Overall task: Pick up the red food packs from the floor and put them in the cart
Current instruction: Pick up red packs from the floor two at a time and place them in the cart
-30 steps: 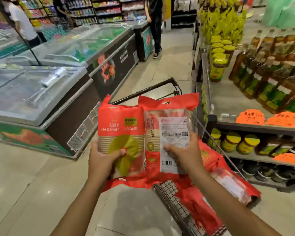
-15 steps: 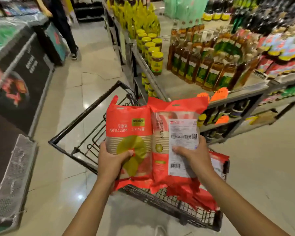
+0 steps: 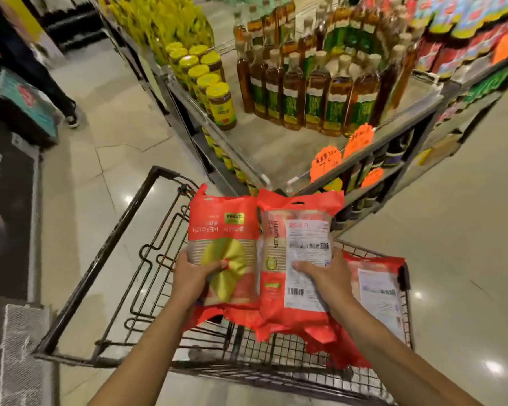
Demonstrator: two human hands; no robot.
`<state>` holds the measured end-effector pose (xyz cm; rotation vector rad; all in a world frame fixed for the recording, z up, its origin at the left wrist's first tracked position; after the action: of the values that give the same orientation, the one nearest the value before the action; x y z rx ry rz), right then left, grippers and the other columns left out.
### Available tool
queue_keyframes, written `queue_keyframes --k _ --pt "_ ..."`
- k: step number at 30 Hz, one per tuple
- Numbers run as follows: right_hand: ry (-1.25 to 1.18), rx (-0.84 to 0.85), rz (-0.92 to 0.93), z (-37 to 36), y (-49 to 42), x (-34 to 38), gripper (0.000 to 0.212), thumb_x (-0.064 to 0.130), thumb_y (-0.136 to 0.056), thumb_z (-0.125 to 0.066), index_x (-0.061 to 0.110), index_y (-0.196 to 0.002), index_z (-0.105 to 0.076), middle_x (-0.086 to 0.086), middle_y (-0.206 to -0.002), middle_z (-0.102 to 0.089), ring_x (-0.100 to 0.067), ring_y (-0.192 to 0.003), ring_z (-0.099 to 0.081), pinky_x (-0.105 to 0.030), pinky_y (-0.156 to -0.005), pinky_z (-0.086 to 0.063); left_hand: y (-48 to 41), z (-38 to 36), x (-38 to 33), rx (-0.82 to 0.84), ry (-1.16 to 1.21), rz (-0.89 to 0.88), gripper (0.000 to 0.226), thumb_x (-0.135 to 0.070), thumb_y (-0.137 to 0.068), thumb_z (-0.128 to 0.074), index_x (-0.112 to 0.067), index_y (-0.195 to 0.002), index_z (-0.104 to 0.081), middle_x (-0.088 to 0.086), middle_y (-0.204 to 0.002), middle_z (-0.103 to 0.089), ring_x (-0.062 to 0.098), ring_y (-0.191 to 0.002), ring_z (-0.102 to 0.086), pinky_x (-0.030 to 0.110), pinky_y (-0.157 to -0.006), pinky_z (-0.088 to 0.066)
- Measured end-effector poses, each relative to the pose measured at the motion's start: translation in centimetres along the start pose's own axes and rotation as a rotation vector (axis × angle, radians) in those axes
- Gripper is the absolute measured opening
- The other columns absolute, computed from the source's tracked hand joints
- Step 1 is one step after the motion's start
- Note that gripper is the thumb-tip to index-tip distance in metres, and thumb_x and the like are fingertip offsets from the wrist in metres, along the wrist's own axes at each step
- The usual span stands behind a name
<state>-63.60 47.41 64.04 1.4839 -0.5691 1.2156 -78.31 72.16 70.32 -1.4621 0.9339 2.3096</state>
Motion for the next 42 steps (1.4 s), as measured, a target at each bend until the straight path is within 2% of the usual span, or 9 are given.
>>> queue_keyframes --k 4,9,14,16,19,24,27,35,42 --pt "-0.023 -0.055 -0.157 -0.2 -3.1 -4.1 0.101 0.052 -0.04 -0.1 0.015 -0.125 -0.061 0.002 -0.106 -0.079 -0.017 -0.087 -0.079 -0.043 -0.075 -0.065 -4.9 -2.1 1.6 0.114 -0.045 0.116 0.077 -0.009 -0.052 -0.096 -0.01 -0.117 -0.056 0.013 -0.103 -0.074 0.026 -0.081 -0.074 0.03 -0.06 -0.057" --pt "0.015 -0.174 -0.253 -1.5 -3.6 -5.8 0.063 0.005 -0.071 -0.091 0.013 -0.118 -0.051 0.001 -0.099 -0.074 -0.011 -0.077 -0.073 -0.013 -0.052 -0.053 -9.8 -4.3 4.9 0.223 -0.133 0.226 0.082 -0.02 -0.039 -0.096 -0.01 -0.112 -0.06 0.014 -0.101 -0.075 0.032 -0.085 -0.075 0.044 -0.074 -0.063" --pt "-0.033 -0.137 -0.373 -1.9 -5.2 -9.4 0.106 0.037 -0.039 -0.101 0.009 -0.131 -0.057 -0.005 -0.106 -0.08 -0.027 -0.087 -0.08 -0.048 -0.073 -0.065 -12.0 -4.9 7.5 0.378 -0.163 0.295 0.057 -0.004 -0.054 -0.096 -0.005 -0.105 -0.069 0.016 -0.095 -0.079 0.029 -0.078 -0.078 0.04 -0.066 -0.062" --pt "0.024 -0.155 -0.406 -2.1 -5.2 -9.1 0.093 0.035 -0.049 -0.1 0.011 -0.129 -0.059 -0.001 -0.104 -0.08 -0.02 -0.084 -0.079 -0.04 -0.072 -0.065 -12.3 -4.8 7.5 0.359 -0.223 0.25 0.045 -0.004 -0.066 -0.092 -0.008 -0.103 -0.065 0.001 -0.083 -0.08 0.017 -0.071 -0.077 0.038 -0.07 -0.061" --pt "0.141 -0.163 -0.404 -2.5 -5.0 -7.6 0.062 0.024 -0.071 -0.094 0.013 -0.121 -0.06 0.007 -0.098 -0.075 -0.003 -0.074 -0.074 -0.02 -0.061 -0.058 -12.7 -4.6 7.3 0.298 -0.357 0.165 0.077 -0.017 -0.07 -0.093 -0.006 -0.131 -0.049 -0.002 -0.105 -0.066 0.019 -0.091 -0.066 0.035 -0.083 -0.051" --pt "0.5 -0.203 -0.387 -3.4 -3.8 -5.1 0.098 0.059 -0.072 -0.081 0.017 -0.146 -0.032 -0.006 -0.134 -0.061 -0.032 -0.118 -0.063 -0.047 -0.101 -0.052 -12.2 -4.0 7.3 0.322 -0.569 0.02 0.076 -0.043 -0.076 -0.084 -0.015 -0.135 -0.047 0.001 -0.116 -0.063 0.028 -0.106 -0.066 0.047 -0.093 -0.054" --pt "0.653 -0.216 -0.379 -3.6 -2.3 -3.2 0.089 0.057 -0.083 -0.07 0.02 -0.153 -0.027 -0.012 -0.141 -0.053 -0.036 -0.127 -0.056 -0.045 -0.104 -0.048 -13.1 -2.8 8.1 0.399 -0.68 -0.044 0.069 -0.055 -0.072 -0.074 -0.023 -0.128 -0.05 0.0 -0.116 -0.065 0.026 -0.106 -0.067 0.049 -0.093 -0.055" --pt "0.946 -0.294 -0.095 -4.5 5.0 3.9 0.068 0.049 -0.097 -0.057 0.022 -0.156 -0.036 -0.01 -0.148 -0.053 -0.034 -0.134 -0.05 -0.045 -0.105 -0.045 -11.1 -1.5 1.7 0.548 -0.964 -0.545 0.054 -0.044 -0.087 -0.067 -0.013 -0.129 -0.054 0.01 -0.123 -0.061 0.034 -0.115 -0.058 0.047 -0.096 -0.049" --pt "1.086 -0.517 0.032 -3.9 13.8 9.0 0.088 0.07 -0.088 -0.028 0.022 -0.161 -0.028 -0.011 -0.164 -0.035 -0.029 -0.152 -0.03 -0.046 -0.12 -0.024 -2.9 -4.8 -7.3 0.626 -0.974 -1.157 0.069 -0.063 -0.089 -0.045 -0.008 -0.128 -0.059 0.014 -0.119 -0.067 0.039 -0.111 -0.062 0.048 -0.091 -0.051"
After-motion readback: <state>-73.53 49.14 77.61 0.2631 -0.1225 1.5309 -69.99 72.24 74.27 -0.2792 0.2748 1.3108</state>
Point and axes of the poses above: each hand's wrist, its own y-axis away from the middle knuckle, its own z-axis out of the back of the hand, x = y × z, the point moved 1 cm from there along -y, towards the middle knuckle
